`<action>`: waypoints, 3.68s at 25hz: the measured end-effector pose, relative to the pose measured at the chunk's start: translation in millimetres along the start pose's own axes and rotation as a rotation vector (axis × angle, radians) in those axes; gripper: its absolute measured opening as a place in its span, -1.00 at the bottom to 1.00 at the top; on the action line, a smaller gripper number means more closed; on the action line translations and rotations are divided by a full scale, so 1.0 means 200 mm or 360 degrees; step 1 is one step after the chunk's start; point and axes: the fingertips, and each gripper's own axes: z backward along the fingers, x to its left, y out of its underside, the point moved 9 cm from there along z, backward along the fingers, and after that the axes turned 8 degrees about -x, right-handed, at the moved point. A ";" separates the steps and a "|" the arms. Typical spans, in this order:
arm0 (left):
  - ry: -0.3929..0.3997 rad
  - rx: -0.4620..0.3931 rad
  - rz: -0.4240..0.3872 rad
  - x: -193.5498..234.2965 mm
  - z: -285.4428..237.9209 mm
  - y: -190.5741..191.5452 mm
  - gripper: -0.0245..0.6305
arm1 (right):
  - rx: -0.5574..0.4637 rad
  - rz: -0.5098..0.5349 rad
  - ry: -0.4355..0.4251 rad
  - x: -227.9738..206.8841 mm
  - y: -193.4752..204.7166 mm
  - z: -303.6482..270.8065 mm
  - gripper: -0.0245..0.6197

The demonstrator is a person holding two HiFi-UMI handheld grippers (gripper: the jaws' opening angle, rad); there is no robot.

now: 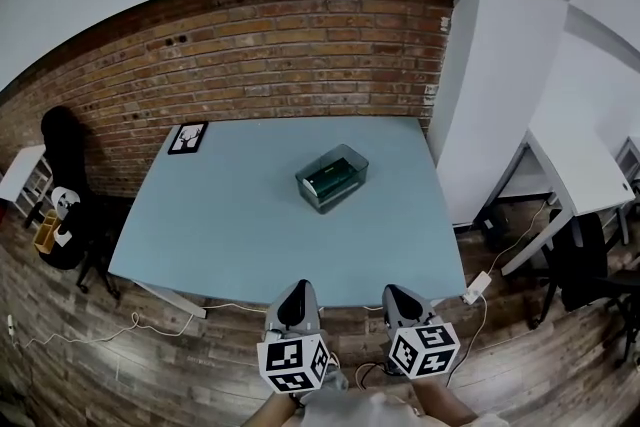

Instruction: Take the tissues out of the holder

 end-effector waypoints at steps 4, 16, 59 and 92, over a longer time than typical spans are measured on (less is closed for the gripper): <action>0.0014 0.0006 0.0004 0.06 -0.12 -0.02 -0.90 | 0.0012 0.0008 -0.0001 0.00 -0.03 -0.13 -0.91; 0.0078 0.0036 0.0011 0.18 -0.46 -0.03 -0.90 | 0.0044 0.0068 -0.0053 0.00 -0.13 -0.51 -0.91; -0.0237 0.0113 0.0025 0.19 -0.99 0.05 -0.90 | 0.0311 0.0525 -0.0852 -0.36 -0.45 -1.71 -0.12; -0.0454 0.0199 0.0075 0.44 -1.23 0.27 -0.90 | 0.1162 0.1596 -0.1965 -0.21 -0.15 -2.47 0.40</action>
